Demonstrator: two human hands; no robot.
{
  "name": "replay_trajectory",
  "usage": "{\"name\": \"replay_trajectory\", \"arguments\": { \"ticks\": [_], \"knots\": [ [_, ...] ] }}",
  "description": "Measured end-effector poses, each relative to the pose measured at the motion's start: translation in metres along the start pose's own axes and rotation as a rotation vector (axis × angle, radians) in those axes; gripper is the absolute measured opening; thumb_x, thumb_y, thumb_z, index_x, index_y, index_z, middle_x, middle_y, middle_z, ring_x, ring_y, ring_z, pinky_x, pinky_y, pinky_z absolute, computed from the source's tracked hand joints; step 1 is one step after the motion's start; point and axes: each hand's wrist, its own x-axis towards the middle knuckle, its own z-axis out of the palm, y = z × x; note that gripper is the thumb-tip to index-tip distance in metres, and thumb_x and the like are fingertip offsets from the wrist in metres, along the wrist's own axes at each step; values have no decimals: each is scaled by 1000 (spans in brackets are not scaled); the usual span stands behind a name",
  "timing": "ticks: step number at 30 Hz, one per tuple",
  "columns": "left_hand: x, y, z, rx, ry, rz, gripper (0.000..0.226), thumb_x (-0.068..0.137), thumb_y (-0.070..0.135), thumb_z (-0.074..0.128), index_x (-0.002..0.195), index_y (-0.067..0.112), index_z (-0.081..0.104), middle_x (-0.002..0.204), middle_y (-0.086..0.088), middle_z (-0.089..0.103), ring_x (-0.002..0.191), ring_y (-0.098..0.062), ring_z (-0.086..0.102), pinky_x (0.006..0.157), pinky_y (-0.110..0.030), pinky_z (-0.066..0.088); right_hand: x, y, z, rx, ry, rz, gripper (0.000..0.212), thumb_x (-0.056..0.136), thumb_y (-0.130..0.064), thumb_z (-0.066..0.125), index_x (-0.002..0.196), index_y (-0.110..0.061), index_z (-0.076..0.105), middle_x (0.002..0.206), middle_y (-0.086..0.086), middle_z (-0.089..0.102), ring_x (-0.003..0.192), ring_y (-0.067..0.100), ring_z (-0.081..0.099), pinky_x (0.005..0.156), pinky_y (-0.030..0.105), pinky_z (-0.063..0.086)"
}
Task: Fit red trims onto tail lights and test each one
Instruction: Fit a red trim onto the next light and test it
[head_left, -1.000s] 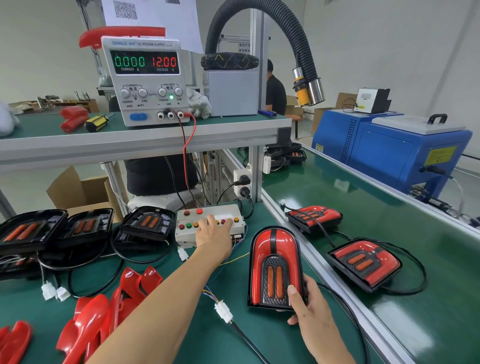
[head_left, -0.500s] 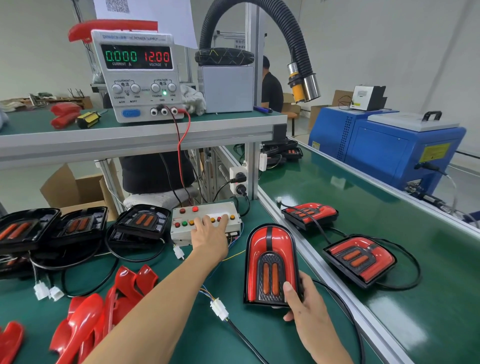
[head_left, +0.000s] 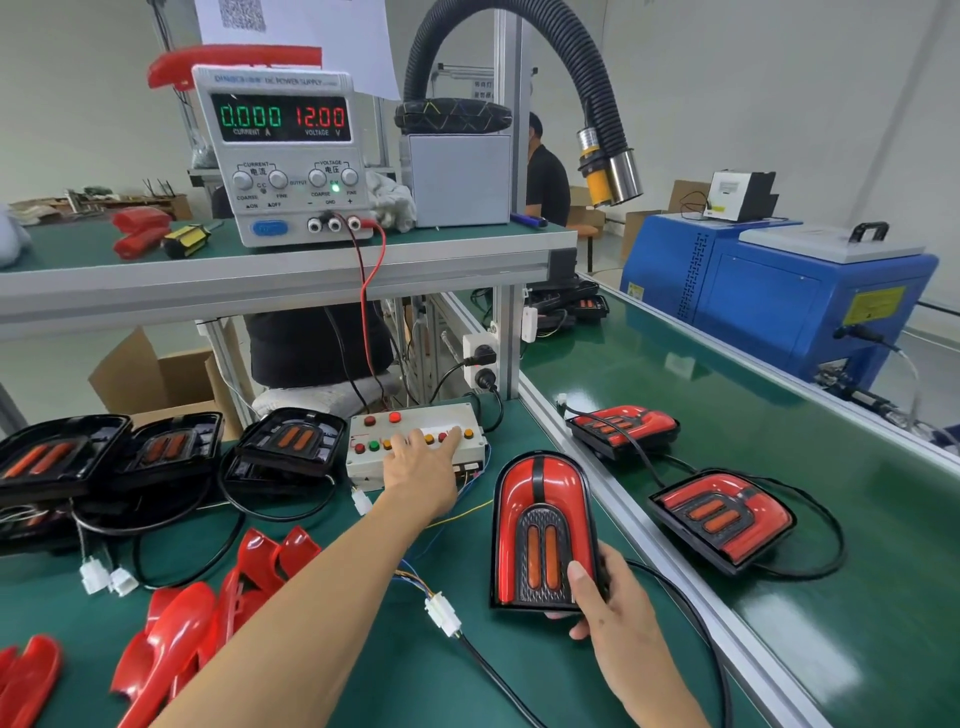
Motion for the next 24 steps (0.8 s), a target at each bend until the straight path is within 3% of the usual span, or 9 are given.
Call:
{"name": "replay_trajectory", "arguments": {
  "ticks": [3, 5, 7, 10, 14, 20, 22, 23, 24],
  "knots": [
    [-20, -7, -13, -150, 98, 17, 62, 95, 14, 50, 153, 25, 31, 136, -17, 45, 123, -36, 47, 100, -43, 42, -1, -2, 1, 33, -10, 24, 33, 102, -36, 57, 134, -34, 52, 100, -11, 77, 77, 20, 77, 59, 23, 55],
    [-37, -16, -18, -258, 229, 122, 35, 98, 17, 48, 132, 15, 57, 122, -14, 57, 113, -33, 56, 95, -40, 46, 0, -2, 2, 58, 3, 38, 33, 101, -36, 59, 134, -32, 54, 99, -7, 77, 74, 23, 76, 59, 25, 55],
    [-60, -26, -21, -385, 221, 303, 22, 98, 19, 51, 108, 12, 69, 107, -8, 66, 102, -27, 61, 92, -39, 48, 0, -3, 2, 76, 20, 40, 32, 101, -37, 60, 131, -30, 58, 96, -4, 78, 69, 25, 74, 57, 26, 54],
    [-94, -41, -21, -295, 1, 506, 22, 97, 29, 54, 109, 23, 70, 109, 7, 69, 105, -16, 62, 99, -36, 44, -2, -8, 4, 91, 55, 27, 40, 93, -50, 61, 126, -28, 63, 93, -4, 77, 59, 24, 68, 55, 26, 53],
    [-114, -54, -12, -174, -224, 539, 29, 97, 40, 56, 121, 27, 67, 118, 12, 70, 114, -12, 61, 106, -36, 37, -6, -13, 5, 93, 89, 23, 53, 78, -64, 59, 120, -32, 66, 92, -6, 76, 55, 23, 66, 55, 31, 53],
    [-120, -63, -15, -364, -270, 509, 25, 96, 41, 59, 107, 23, 72, 113, 8, 72, 107, -9, 63, 99, -34, 50, -9, -24, 3, -9, 97, 39, 56, 75, -79, 48, 111, -39, 65, 70, 3, 75, 49, 15, 62, 51, 28, 50],
    [-119, -65, -18, -417, -245, 504, 27, 96, 43, 59, 105, 22, 72, 111, 8, 72, 104, -7, 63, 97, -31, 50, -12, -27, 3, -100, 98, 50, 63, 77, -84, 41, 115, -39, 64, 65, 7, 73, 48, 10, 60, 58, 31, 51],
    [-119, -66, -20, -432, -238, 501, 27, 97, 44, 58, 105, 22, 72, 111, 8, 72, 103, -7, 62, 97, -31, 50, -13, -28, 5, -152, 113, 56, 70, 80, -84, 39, 126, -36, 61, 75, 8, 75, 57, 10, 65, 66, 34, 53],
    [-120, -67, -21, -442, -235, 499, 28, 97, 46, 58, 105, 23, 72, 111, 8, 71, 102, -7, 62, 95, -31, 50, -15, -28, 6, -231, 150, 60, 79, 83, -83, 38, 140, -30, 53, 99, 11, 76, 76, 14, 71, 79, 38, 54]
  ]
}}
